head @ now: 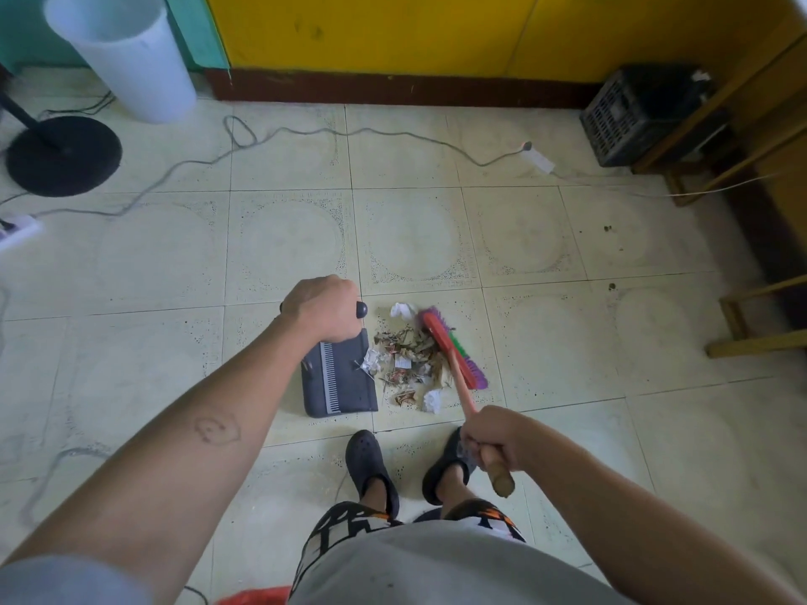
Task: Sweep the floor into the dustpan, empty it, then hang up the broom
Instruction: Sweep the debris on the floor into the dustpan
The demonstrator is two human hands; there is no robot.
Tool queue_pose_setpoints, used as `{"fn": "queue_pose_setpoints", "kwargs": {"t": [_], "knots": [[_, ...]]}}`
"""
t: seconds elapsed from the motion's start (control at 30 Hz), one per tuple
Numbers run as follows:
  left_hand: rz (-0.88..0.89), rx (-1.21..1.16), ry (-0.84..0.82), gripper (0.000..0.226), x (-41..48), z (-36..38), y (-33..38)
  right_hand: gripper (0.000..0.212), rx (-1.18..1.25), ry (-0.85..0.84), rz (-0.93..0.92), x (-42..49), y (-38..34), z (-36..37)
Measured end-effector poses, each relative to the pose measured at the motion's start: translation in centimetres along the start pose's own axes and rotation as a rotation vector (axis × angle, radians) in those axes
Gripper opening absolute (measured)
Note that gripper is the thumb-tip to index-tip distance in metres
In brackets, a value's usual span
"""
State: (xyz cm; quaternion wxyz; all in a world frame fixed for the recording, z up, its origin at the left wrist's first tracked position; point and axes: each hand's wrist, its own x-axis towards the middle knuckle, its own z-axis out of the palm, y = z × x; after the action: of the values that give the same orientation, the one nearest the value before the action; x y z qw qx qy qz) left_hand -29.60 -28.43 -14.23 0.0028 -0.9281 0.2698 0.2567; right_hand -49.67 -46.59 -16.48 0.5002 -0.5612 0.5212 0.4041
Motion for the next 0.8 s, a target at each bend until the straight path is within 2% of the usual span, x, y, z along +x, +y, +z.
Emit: {"fn": "queue_pose_setpoints", "kwargs": {"t": [0.13,0.23,0.43,0.67,0.8], "knots": [[0.008,0.003,0.019,0.022,0.0,0.0,0.3,0.025,0.086,-0.090,-0.018,-1.1,-0.9,1.2],[0.005,-0.004,0.024,0.028,-0.2,0.1,0.1,0.024,0.134,-0.139,-0.019,-1.8,-1.3,2.7],[0.005,-0.016,0.017,0.024,-1.1,-0.1,0.0,0.016,0.293,-0.263,0.023,-2.6,-2.0,4.7],[-0.027,-0.056,0.030,0.020,-1.3,0.0,-0.5,0.035,0.268,-0.546,0.079,-3.9,-3.3,5.0],[-0.055,-0.096,0.074,0.026,-1.9,0.0,-1.2,0.035,0.342,-0.673,0.105,-3.7,-3.6,4.3]]}}
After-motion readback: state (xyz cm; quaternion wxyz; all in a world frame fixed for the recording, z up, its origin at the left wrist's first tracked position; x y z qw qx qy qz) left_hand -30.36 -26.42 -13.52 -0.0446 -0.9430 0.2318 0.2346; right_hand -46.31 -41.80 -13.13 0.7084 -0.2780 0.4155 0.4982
